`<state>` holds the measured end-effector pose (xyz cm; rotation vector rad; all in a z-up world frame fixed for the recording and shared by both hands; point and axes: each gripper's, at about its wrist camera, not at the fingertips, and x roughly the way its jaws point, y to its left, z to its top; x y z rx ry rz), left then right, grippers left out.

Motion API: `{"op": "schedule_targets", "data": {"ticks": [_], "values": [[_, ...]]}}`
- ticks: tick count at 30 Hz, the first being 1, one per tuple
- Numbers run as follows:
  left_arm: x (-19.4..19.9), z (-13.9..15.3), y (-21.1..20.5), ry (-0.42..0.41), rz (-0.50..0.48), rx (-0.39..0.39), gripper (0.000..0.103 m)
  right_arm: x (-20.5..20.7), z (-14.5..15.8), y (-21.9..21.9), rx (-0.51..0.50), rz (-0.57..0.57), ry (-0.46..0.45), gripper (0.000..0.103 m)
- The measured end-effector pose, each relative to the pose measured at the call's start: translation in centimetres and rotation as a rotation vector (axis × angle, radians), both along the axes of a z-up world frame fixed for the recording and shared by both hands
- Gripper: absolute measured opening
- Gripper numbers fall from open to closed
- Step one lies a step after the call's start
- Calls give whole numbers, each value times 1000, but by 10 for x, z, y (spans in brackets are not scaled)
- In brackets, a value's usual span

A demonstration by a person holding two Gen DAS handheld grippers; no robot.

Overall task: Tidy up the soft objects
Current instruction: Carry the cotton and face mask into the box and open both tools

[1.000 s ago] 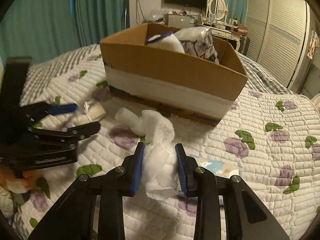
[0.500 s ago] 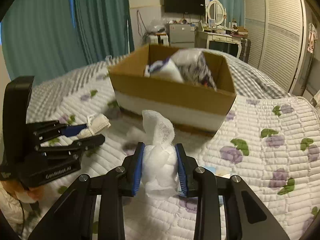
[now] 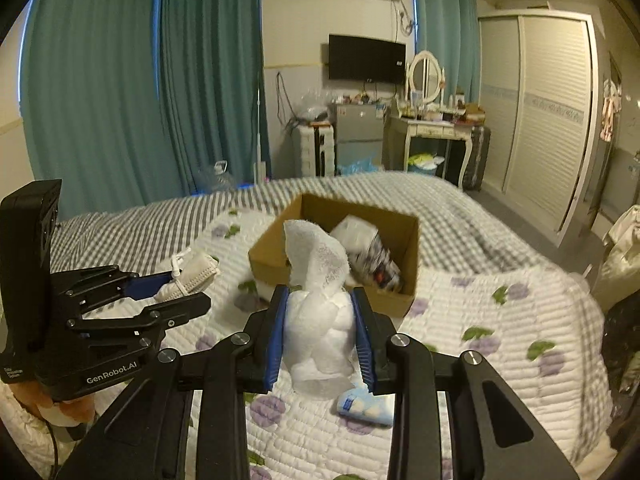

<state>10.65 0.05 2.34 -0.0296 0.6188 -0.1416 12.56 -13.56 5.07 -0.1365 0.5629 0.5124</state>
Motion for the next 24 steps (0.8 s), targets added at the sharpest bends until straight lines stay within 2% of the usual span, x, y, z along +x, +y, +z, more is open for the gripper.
{"op": "schedule_targets", "data": {"ticks": [6, 11, 16, 20, 24], "values": [[30, 28, -1, -50, 15, -2, 34, 21, 33, -6, 9, -29, -51, 30], [73, 27, 1, -65, 44, 14, 34, 68, 38, -5, 28, -53, -54, 30], [129, 4, 6, -45, 73, 36, 34, 133, 19, -1, 45, -78, -21, 30], [172, -21, 12, -21, 101, 59, 34, 188, -13, 4, 37, -94, 29, 30], [199, -46, 14, 29, 129, 74, 34, 225, -41, 9, 26, -94, 50, 30]]}}
